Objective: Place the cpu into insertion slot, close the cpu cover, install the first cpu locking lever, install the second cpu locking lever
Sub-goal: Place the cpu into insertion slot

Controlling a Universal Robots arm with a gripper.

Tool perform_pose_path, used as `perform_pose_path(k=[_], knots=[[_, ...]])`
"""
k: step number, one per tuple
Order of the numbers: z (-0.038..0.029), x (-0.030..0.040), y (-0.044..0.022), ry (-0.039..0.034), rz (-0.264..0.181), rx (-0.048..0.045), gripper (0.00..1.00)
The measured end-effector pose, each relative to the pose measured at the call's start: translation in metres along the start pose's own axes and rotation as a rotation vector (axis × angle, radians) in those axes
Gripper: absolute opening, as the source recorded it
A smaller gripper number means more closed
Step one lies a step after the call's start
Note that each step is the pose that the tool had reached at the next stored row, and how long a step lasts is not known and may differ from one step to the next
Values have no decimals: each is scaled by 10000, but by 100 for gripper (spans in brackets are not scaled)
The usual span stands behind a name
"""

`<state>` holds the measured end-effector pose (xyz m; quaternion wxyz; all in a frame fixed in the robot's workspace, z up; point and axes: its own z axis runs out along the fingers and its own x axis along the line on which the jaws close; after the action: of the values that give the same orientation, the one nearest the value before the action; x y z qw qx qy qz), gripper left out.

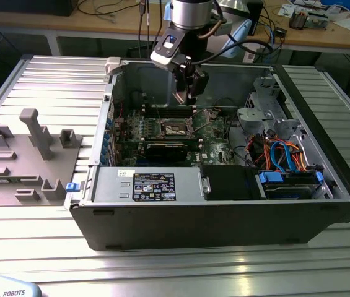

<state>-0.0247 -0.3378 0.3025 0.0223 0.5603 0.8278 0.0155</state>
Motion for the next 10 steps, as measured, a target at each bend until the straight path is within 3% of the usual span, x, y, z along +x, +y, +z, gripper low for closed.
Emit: perform_pose_path(k=[10], knots=[[31, 1, -1, 0, 0, -1, 54]])
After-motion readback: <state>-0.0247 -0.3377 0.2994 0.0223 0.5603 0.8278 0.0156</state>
